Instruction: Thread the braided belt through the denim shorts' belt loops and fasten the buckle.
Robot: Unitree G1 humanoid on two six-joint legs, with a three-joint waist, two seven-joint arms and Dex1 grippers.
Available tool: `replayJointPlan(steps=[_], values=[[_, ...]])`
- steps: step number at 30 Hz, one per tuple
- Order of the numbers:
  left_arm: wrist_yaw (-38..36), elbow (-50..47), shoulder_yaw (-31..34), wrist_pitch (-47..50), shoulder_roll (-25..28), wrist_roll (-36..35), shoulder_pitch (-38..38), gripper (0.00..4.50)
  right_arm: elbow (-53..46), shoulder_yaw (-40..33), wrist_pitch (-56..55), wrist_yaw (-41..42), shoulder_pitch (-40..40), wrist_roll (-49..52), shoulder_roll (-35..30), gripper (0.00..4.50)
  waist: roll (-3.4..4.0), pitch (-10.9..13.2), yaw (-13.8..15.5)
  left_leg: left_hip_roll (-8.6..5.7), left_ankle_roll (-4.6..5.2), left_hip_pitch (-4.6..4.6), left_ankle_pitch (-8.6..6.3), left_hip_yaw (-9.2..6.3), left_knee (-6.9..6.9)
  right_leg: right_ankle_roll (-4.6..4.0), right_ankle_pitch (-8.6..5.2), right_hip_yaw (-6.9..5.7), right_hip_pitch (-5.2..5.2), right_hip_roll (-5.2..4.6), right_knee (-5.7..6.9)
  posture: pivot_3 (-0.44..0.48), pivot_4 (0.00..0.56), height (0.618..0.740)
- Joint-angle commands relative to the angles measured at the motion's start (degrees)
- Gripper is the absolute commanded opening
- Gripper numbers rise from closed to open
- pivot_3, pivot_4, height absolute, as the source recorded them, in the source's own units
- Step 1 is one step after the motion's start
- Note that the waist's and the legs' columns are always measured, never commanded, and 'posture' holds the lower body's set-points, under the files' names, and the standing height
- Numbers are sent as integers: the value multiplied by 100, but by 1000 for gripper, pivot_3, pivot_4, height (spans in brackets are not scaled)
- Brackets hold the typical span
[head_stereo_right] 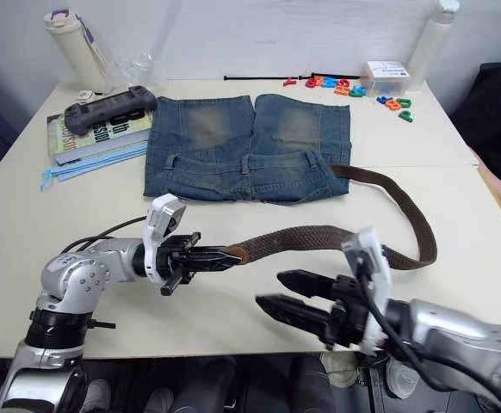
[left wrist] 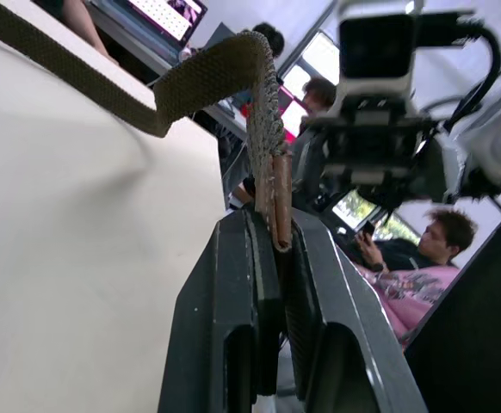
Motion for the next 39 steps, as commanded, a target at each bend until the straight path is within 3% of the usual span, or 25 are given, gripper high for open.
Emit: replayJointPlan(steps=[1, 5, 13, 16, 19, 22, 39], values=[[182, -283, 179, 203, -1, -372, -44, 55, 64, 363, -918, -885, -266, 180, 922, 3629, -5, -2, 1, 3, -2, 0, 1, -1, -3, 0, 0, -2, 1, 5, -5, 0, 150, 657], [273, -384, 153, 261, 24, -443, 21, 55, -8, 448, -1427, -1231, -528, 116, 1664, 3629, -1, 0, -8, -2, -2, 1, 2, 0, -6, 3, 2, 3, -1, 6, -6, 0, 150, 657], [596, -380, 279, 431, -88, -719, -71, 55, -52, 669, -1527, -1450, -587, -212, 2043, 3629, -2, 0, -6, -3, -4, 2, 3, 0, -18, 1, 0, 6, -10, 8, -1, 0, 150, 657], [695, -300, 322, 460, -116, -783, -123, 21, -67, 689, -1504, -1400, -488, -282, 2023, 2781, -1, 0, -6, -3, -4, 3, 3, 0, -20, 0, 0, 6, -11, 9, 0, 0, 150, 657], [746, -280, 325, 454, -107, -834, -138, 21, -43, 691, -1501, -1368, -419, -361, 2030, 1198, -1, 0, -14, -3, -4, 3, 3, 0, -21, 0, 0, 7, -12, 9, 0, 0, 150, 657], [757, -279, 319, 447, -88, -847, -130, 21, 12, 628, -1537, -1339, -396, -407, 2042, 44, -1, 0, -11, -3, -5, 4, 3, 1, -23, 0, 0, 8, -12, 10, 0, 0, 150, 657], [809, -244, 377, 450, -59, -899, -109, 21, 92, 448, -1580, -1233, -271, -567, 2001, 44, -1, 0, -9, -3, -5, 4, 3, 1, -25, -2, -1, 8, -12, 9, 0, 0, 150, 657]])
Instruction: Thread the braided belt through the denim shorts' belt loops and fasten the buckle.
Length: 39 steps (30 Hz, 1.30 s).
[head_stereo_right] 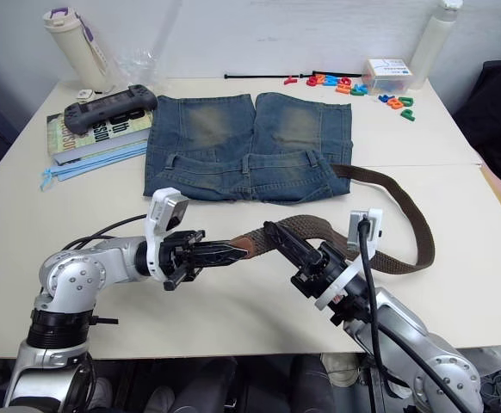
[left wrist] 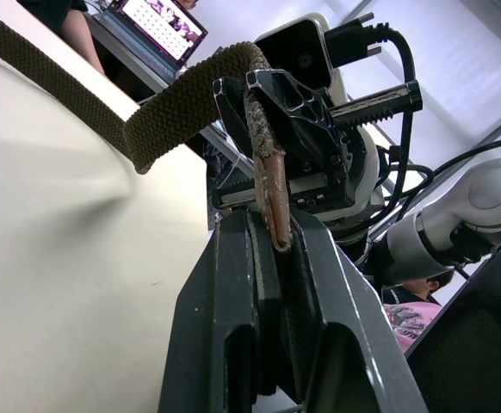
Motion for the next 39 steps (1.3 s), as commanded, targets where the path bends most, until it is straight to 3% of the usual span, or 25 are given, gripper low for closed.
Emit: replayJointPlan(steps=[1, 3, 7, 13, 17, 20, 27, 31, 37, 38, 39], values=[[4, -43, 190, -60, 42, -151, -50, 21, -103, -276, -132, 40, 91, -27, -30, 44, 0, 0, 0, 0, 0, 0, 0, 0, 0, 0, 0, 0, 0, 0, 0, 0, 150, 657], [17, -37, 194, -66, 44, -156, -51, 21, -93, -315, -148, 53, 140, -2, -29, 44, 0, 0, 2, 0, 0, 0, 0, 0, 0, 0, 0, 0, 0, 0, 0, 0, 150, 657], [25, -39, 191, -85, 51, -158, -44, 21, -38, -400, -161, 66, 219, -47, -39, 1628, 0, 0, 0, 0, 0, 0, 0, 0, 0, 0, 0, 0, 0, 0, -1, 0, 150, 657], [26, -49, 199, -87, 60, -150, -50, 21, 16, -465, -153, 71, 299, -88, -17, 4447, 0, 0, 3, 0, -1, 2, 1, 0, -5, -1, -1, 0, 0, 0, -1, 0, 150, 657], [26, -38, 197, -85, 64, -145, -59, 21, 33, -471, -156, 92, 290, -93, -1, 4447, 0, 0, 2, 0, -1, 2, 1, 0, -5, -1, -1, 0, 0, 0, -1, 0, 150, 657], [39, -44, 197, -79, 53, -155, -69, 21, 50, -458, -161, 80, 266, -179, 33, 3576, 0, 0, 2, 0, -1, 2, 1, 0, -5, -1, -1, 0, 0, 0, -1, 0, 150, 657], [133, -29, 196, -67, 33, -166, -112, 21, 23, -466, -150, 129, 288, -285, 81, 123, 0, 0, 3, 0, -1, 2, 1, 0, -6, -1, -1, 0, 0, 0, -2, 0, 150, 657], [194, -34, 161, -98, 18, -120, -150, 21, 25, -448, -149, 112, 264, -338, 93, 47, 0, 0, 3, 0, -1, 2, 1, 0, -6, -1, -1, 0, 0, 0, -2, 0, 150, 657], [56, -71, -40, -564, 164, 368, -203, 2687, 83, -509, -220, 25, 167, -491, 152, 0, 0, 0, 0, 0, -1, 2, 1, 0, -6, -1, -1, 0, 0, 0, -2, 0, 150, 657], [-87, -44, -91, -700, 285, 518, -204, 3018, 118, -561, -270, -19, 130, -545, 184, 0, 0, 0, -3, 0, -2, 2, 1, 1, -6, -1, -1, 0, 0, 0, -1, 0, 150, 657], [-216, -8, -119, -796, 391, 613, -205, 3018, 137, -598, -316, -75, 109, -608, 223, 0, 0, 0, -4, 0, -2, 2, 1, 1, -6, -1, -1, 1, 0, 0, -1, 0, 150, 657]])
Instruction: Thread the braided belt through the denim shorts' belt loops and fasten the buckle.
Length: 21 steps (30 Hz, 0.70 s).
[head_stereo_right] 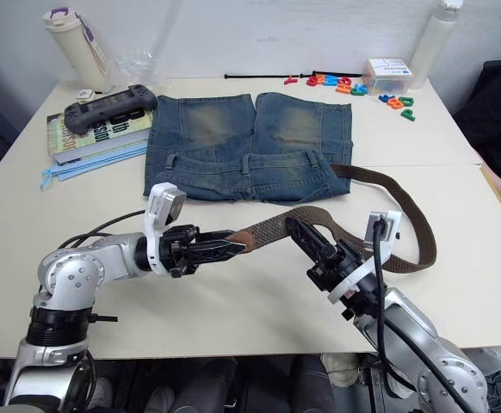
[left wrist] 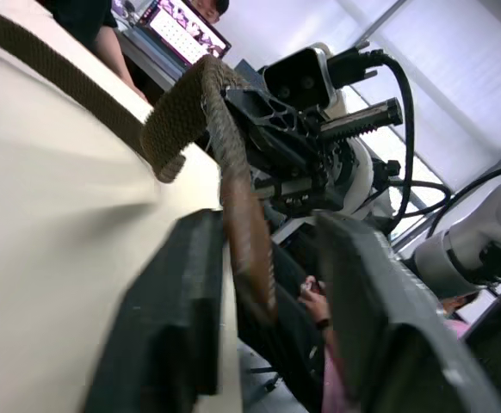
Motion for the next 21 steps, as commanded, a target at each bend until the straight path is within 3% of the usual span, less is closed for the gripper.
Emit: replayJointPlan(steps=[1, 4, 6, 10, 16, 21], values=[[-628, -9, -106, -552, 463, 477, -94, 3018, -38, -257, -291, -230, -138, -231, 171, 0, 0, 0, -2, 0, 0, 0, 0, 0, 0, 0, 0, 0, 0, 0, 0, 0, 150, 657], [-1250, 686, -114, -1165, 969, 1014, -330, 3018, 57, -450, -452, -540, -253, -397, 240, 0, 1, 1, -2, 0, -1, 0, 0, 0, -2, -1, 0, 0, -1, 0, 0, 0, 150, 657], [-1456, 1290, -360, -2126, 1113, 1796, -582, 3018, 138, -576, -543, -711, -364, -413, 272, 0, 4, 2, 11, 0, -4, 0, 2, 0, -6, -5, -3, 0, -6, 2, 3, 0, 150, 657], [-1491, 2690, -977, -4615, 819, 3499, -1217, 3018, 252, -687, -640, -1132, -616, -462, 442, 0, 4, 2, 50, -8, 1, -4, 3, 3, -8, -4, -2, 0, -9, -9, 4, 0, 150, 657], [-203, 4714, -1541, -7280, -15, 5401, -2050, 3018, 193, -636, -717, -1511, -815, -526, 755, 0, 4, 2, 87, -24, 14, -24, -1, 3, -5, 4, 2, 13, -23, -9, -3, 0, 150, 657], [830, 6114, -1738, -8262, -305, 6332, -2614, 3018, 1, -545, -715, -1622, -893, -487, 943, 0, 3, 2, 8, -24, 14, -24, 0, 6, -7, 8, 2, 14, -26, -5, 0, 0, 150, 657]])
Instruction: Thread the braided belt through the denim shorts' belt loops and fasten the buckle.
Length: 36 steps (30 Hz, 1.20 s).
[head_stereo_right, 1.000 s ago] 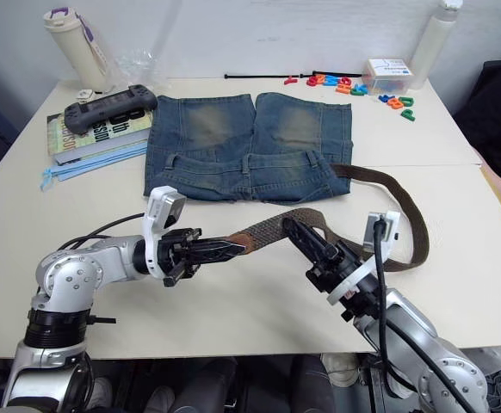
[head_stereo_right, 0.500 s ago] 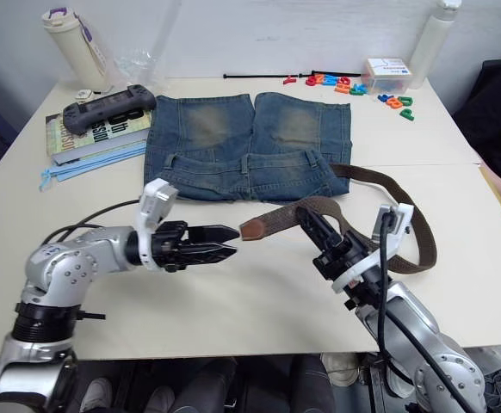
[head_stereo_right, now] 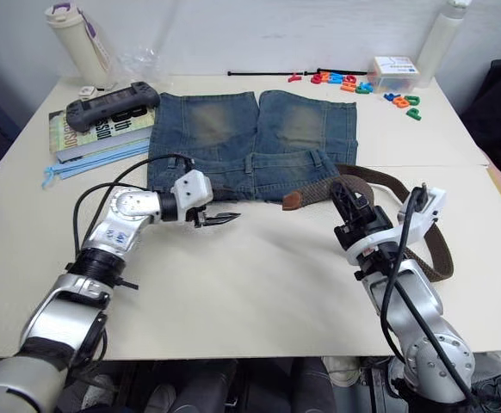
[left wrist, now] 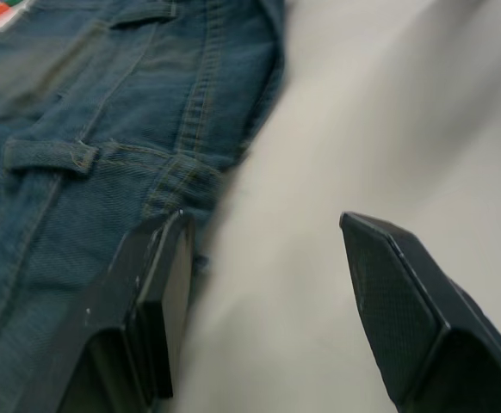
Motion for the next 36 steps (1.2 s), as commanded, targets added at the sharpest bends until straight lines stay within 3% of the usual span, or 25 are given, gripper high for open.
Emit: replayJointPlan(steps=[1, 8, 11, 14, 16, 21, 26, 30, 36], values=[[821, 806, -142, -667, -14, 732, -396, 3018, -439, -11, -136, -53, -99, 94, 98, 0, 0, 0, -35, 0, -1, 0, 1, 0, 0, 1, 0, 0, 0, 1, 2, 0, 150, 657], [1982, 1767, -477, -1120, -3, 1708, -809, 3018, -578, 51, -130, -30, -237, 122, 172, 0, -2, -1, -33, -2, 1, 7, 7, 4, 2, 7, -3, 7, -3, 1, 24, 0, 150, 657], [1972, 1900, -491, -1217, -42, 1781, -865, 2142, -563, 49, -130, -19, -275, 114, 194, 0, -3, -2, -41, -2, 2, 11, 7, 7, 3, 9, -4, 11, -3, 2, 31, 0, 150, 657], [1983, 1938, -484, -1285, -58, 1829, -875, 784, -544, 42, -136, -10, -285, 105, 211, 0, -3, -2, -43, -2, 2, 12, 7, 9, 3, 9, -4, 13, -5, 3, 37, 0, 150, 657], [1825, 1893, -527, -1351, -7, 1856, -817, 138, -513, 34, -137, -17, -296, 83, 217, 0, -3, -2, -37, -2, 3, 12, 7, 9, 4, 9, -4, 13, -5, 2, 38, 0, 150, 657], [1123, 1416, -356, -1335, 148, 1502, -503, 37, -491, -1, -150, -24, -320, 78, 226, 0, -3, -2, -74, -3, 2, 13, 7, 11, 3, 10, -5, 22, -9, 5, 38, 0, 150, 657], [78, -1183, 25, -401, 740, 677, 962, 37, -581, -138, -198, -15, -273, 208, 175, 0, -3, -2, -205, -4, 2, 15, 7, 10, 3, 10, -5, 42, -15, 12, 44, 0, 150, 657], [63, -3739, 529, 1240, 1095, 274, 2268, 37, -591, -352, -240, 26, -243, 349, 59, 0, -3, -2, -254, -3, -2, 20, -1, 2, 2, 10, -4, 111, -25, 59, 49, 0, 150, 657], [158, -6621, 1296, 3082, 1569, 100, 4164, 37, -475, -648, -201, 41, -280, 659, -287, 0, -3, -2, -293, -2, -9, 25, -6, 1, 1, 9, -6, 194, -51, 92, 47, 0, 150, 657]])
